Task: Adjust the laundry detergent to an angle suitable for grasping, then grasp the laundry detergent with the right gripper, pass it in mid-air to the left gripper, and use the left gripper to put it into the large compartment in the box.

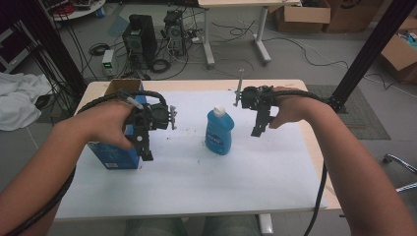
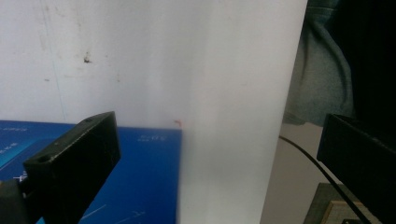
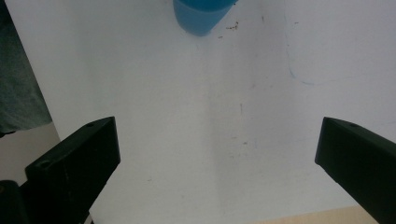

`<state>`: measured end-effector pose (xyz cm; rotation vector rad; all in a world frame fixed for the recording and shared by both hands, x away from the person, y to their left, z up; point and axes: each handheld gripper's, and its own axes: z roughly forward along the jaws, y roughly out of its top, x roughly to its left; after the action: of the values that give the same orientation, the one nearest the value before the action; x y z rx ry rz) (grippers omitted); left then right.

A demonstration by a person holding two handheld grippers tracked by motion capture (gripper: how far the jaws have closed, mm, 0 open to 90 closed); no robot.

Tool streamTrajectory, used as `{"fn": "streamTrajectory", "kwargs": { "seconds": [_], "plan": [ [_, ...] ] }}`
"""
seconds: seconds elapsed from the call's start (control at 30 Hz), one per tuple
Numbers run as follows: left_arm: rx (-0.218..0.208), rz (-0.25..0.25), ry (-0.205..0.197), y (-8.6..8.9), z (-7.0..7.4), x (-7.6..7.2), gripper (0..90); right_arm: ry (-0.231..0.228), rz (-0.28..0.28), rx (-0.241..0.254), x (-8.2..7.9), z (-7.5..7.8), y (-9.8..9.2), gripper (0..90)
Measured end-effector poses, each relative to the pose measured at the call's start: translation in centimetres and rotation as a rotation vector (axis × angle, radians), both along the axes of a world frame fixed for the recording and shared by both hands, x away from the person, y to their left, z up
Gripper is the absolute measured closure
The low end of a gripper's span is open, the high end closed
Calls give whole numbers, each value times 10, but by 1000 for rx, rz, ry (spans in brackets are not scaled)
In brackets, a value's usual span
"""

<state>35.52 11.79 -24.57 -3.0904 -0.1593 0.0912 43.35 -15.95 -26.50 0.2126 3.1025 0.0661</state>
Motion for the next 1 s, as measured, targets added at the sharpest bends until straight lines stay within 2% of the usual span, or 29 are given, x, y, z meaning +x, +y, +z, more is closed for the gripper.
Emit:
{"fn": "streamTrajectory", "kwargs": {
  "seconds": [0.2,0.4,0.63,0.77,0.97,1.0],
  "plan": [
    [10,2,-5,-1,-1,1,1,-7,2,4,-1,1,0,0],
    [-1,-1,-18,-1,3,2,1,-8,-1,2,-1,2,-1,0],
    [5,-9,-15,-1,2,3,1,-6,-1,-1,-1,1,-1,0],
    [0,5,-19,-1,2,4,1,-12,-6,0,-1,2,-2,0],
    [-2,-3,-19,-4,4,-1,1,-20,-2,2,-8,5,-2,0],
    [9,-12,-17,-4,4,-1,1,-26,-4,-4,-8,5,-2,0]
  ]
}}
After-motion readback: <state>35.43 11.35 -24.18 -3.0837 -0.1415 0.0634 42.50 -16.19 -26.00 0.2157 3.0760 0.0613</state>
